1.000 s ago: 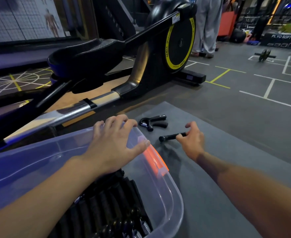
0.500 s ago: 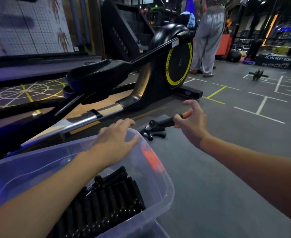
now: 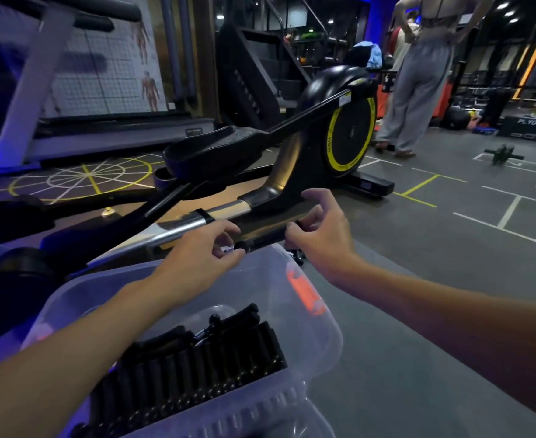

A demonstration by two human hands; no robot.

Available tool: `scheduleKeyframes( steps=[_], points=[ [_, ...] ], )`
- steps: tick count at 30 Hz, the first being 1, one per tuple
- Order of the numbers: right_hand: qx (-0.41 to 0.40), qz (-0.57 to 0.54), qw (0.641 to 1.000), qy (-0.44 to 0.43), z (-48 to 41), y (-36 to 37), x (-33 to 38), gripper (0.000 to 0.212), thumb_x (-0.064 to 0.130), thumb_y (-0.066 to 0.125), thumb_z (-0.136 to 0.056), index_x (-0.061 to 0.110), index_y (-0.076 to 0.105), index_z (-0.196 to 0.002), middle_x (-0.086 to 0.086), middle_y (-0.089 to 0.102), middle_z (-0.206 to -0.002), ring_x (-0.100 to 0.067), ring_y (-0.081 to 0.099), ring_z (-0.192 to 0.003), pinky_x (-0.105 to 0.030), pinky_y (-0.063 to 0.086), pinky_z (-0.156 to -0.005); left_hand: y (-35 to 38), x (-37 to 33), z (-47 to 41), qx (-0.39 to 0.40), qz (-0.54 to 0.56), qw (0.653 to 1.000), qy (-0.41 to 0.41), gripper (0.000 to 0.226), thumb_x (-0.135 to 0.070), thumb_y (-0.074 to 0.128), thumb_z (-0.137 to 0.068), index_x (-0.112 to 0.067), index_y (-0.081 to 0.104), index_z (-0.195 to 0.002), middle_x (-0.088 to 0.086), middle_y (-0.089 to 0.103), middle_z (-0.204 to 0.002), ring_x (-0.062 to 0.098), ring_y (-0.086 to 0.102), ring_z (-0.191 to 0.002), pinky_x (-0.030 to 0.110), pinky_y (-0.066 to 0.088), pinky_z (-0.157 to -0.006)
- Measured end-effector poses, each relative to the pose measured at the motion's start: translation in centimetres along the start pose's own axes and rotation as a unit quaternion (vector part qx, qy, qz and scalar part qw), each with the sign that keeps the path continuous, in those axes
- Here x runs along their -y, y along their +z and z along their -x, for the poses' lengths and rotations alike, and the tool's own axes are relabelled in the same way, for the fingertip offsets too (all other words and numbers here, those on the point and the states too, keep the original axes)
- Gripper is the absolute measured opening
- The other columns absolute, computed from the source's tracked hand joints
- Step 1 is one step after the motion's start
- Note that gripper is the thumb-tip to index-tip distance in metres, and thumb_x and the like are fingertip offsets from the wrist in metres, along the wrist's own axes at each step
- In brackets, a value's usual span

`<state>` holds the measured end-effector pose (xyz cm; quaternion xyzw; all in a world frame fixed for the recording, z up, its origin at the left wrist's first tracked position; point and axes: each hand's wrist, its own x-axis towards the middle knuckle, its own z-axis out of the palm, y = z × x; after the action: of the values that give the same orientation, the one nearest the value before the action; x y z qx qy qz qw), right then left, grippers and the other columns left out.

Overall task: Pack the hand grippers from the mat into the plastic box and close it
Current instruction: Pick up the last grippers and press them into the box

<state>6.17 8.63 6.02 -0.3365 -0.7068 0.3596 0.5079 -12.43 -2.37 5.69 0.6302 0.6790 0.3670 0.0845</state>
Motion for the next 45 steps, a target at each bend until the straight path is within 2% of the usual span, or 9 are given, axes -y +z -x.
scheduleKeyframes(
  steps=[3, 7, 14, 19, 25, 29, 32, 39, 45],
  points=[
    [0.031, -0.037, 0.999, 0.013, 0.8, 1.9, 0.5, 0.049, 0.0, 0.066, -0.077, 0.041, 0.051, -0.1, -0.008, 0.049, -0.071, -0.037, 0.068, -0.071, -0.04, 0.062, -0.067, -1.5, 1.1, 1.6, 0.017, -0.005, 1.0, 0.01, 0.03, -0.026, 0.072, -0.086, -0.036, 0.061, -0.112, -0.015, 0.061, -0.089, 0.002, 0.059, -0.075, 0.013, 0.049, -0.069],
    [0.082, -0.066, 0.994, 0.03, 2.0, 4.6, 0.5, 0.047, -0.002, 0.067, -0.08, 0.032, 0.054, -0.11, -0.008, 0.051, -0.072, -0.03, 0.069, -0.069, -0.041, 0.062, -0.071, -3.1, 3.8, 3.3, 0.026, -0.045, 0.998, 0.022, 0.031, -0.029, 0.074, -0.084, -0.032, 0.065, -0.113, -0.018, 0.06, -0.094, 0.004, 0.06, -0.08, 0.027, 0.053, -0.077],
    [0.155, -0.107, 0.979, 0.083, 5.2, 8.8, 0.4, 0.049, -0.006, 0.064, -0.082, 0.018, 0.049, -0.123, -0.012, 0.049, -0.079, -0.043, 0.067, -0.084, -0.046, 0.061, -0.075, -4.7, 8.6, 6.9, 0.077, -0.054, 0.995, 0.021, 0.028, -0.035, 0.079, -0.079, -0.031, 0.067, -0.104, -0.013, 0.063, -0.094, 0.004, 0.06, -0.084, 0.03, 0.052, -0.076],
    [0.18, -0.111, 0.97, 0.12, 7.1, 11.7, -0.4, 0.049, -0.006, 0.067, -0.078, 0.022, 0.052, -0.115, -0.007, 0.049, -0.076, -0.037, 0.07, -0.08, -0.045, 0.061, -0.073, -4.8, 11.3, 8.8, 0.142, -0.049, 0.986, -0.075, 0.065, -0.061, 0.072, -0.074, -0.038, 0.049, -0.131, -0.021, 0.046, -0.133, -0.001, 0.044, -0.12, 0.022, 0.037, -0.096],
    [0.225, -0.103, 0.957, 0.149, 7.9, 12.3, -1.0, 0.051, -0.01, 0.068, -0.074, 0.018, 0.051, -0.113, -0.004, 0.059, -0.072, -0.025, 0.073, -0.075, -0.045, 0.061, -0.078, -4.6, 12.5, 9.2, 0.214, -0.011, 0.962, -0.168, 0.09, -0.074, 0.076, -0.057, -0.051, 0.035, -0.134, -0.019, 0.05, -0.136, 0.006, 0.05, -0.124, 0.034, 0.04, -0.108],
    [0.275, -0.052, 0.947, 0.156, 8.6, 12.1, -1.8, 0.051, -0.007, 0.072, -0.074, 0.021, 0.049, -0.111, -0.006, 0.058, -0.079, -0.018, 0.066, -0.07, -0.04, 0.06, -0.076, -3.2, 12.6, 9.7, 0.225, -0.04, 0.96, -0.161, 0.113, -0.06, 0.084, -0.057, -0.039, 0.019, -0.148, -0.009, 0.04, -0.145, 0.015, 0.042, -0.132, 0.035, 0.036, -0.11],
    [0.342, -0.016, 0.927, 0.153, 8.7, 11.9, -2.4, 0.058, -0.004, 0.074, -0.075, 0.022, 0.045, -0.118, -0.004, 0.059, -0.081, -0.015, 0.063, -0.066, -0.027, 0.052, -0.062, -2.6, 13.2, 10.1, 0.218, -0.126, 0.958, -0.138, 0.129, -0.065, 0.081, -0.053, -0.028, 0.009, -0.154, -0.008, 0.027, -0.155, 0.021, 0.023, -0.143, 0.042, 0.029, -0.115],
    [0.445, 0.083, 0.881, 0.138, 9.0, 12.2, -4.2, 0.093, 0.001, 0.08, -0.072, 0.029, 0.028, -0.144, -0.003, 0.06, -0.09, -0.007, 0.06, -0.063, -0.021, 0.047, -0.062, -1.5, 13.3, 10.6, 0.249, -0.207, 0.943, -0.073, 0.098, -0.056, 0.083, -0.058, -0.03, 0.031, -0.138, -0.01, 0.041, -0.126, 0.016, 0.038, -0.116, 0.029, 0.037, -0.091],
    [0.457, 0.109, 0.871, 0.141, 9.0, 12.5, -4.4, 0.085, 0.002, 0.079, -0.074, 0.019, 0.035, -0.145, 0.003, 0.06, -0.087, -0.009, 0.059, -0.071, -0.024, 0.05, -0.068, -1.3, 14.2, 10.6, 0.27, -0.223, 0.934, -0.071, 0.099, -0.066, 0.079, -0.056, -0.034, 0.029, -0.135, -0.013, 0.04, -0.124, 0.014, 0.039, -0.116, 0.035, 0.041, -0.096]
  ],
)
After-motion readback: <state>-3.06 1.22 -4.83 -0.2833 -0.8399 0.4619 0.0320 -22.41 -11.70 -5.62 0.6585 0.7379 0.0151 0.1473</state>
